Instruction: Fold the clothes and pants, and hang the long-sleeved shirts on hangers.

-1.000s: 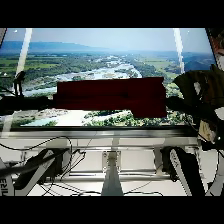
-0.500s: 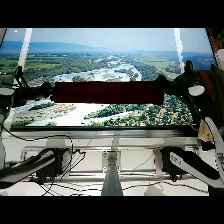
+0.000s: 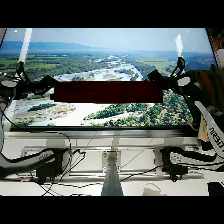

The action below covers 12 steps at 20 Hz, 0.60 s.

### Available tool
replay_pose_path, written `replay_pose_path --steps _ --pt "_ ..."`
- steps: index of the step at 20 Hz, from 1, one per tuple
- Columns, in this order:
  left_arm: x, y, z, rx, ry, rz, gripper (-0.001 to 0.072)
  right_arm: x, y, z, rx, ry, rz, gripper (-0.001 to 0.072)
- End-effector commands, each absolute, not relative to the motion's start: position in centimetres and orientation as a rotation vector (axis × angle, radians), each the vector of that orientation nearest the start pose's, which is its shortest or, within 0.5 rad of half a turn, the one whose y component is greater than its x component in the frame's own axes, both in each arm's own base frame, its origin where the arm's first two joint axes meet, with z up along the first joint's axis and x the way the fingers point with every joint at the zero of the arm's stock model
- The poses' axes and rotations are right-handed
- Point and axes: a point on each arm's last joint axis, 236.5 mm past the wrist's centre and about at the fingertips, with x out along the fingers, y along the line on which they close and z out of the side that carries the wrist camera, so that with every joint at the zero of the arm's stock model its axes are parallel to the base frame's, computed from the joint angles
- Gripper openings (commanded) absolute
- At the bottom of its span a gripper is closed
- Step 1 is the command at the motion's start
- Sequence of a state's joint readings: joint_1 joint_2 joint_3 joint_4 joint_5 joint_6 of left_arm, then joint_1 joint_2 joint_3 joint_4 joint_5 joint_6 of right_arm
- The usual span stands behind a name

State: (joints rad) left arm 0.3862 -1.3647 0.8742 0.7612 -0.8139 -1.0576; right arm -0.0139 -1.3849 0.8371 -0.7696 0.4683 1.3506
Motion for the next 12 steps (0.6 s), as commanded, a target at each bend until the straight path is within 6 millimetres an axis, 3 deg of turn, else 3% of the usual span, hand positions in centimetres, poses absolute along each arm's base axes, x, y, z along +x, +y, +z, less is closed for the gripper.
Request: replay_pose_path --steps 1,4,11,12 --pt "38.2 6.1 -5.7 -0.580 1.112 -0.077 0.0695 42.7 7.7 -7.3 0.558 1.030 0.109 0.0691" --pt "35.7 7.1 -8.0 -0.562 1.226 -0.081 0.0696 42.0 8.4 -7.3 0.534 1.067 0.156 0.0690" --pt "37.4 0.5 -12.5 -0.570 1.285 -0.258 0.0693 42.7 10.4 -3.7 0.513 1.088 0.277 0.0689" --pt "37.6 -0.1 -13.1 -0.552 1.289 -0.259 0.0609 42.9 10.8 -2.9 0.507 1.087 0.298 0.0688"
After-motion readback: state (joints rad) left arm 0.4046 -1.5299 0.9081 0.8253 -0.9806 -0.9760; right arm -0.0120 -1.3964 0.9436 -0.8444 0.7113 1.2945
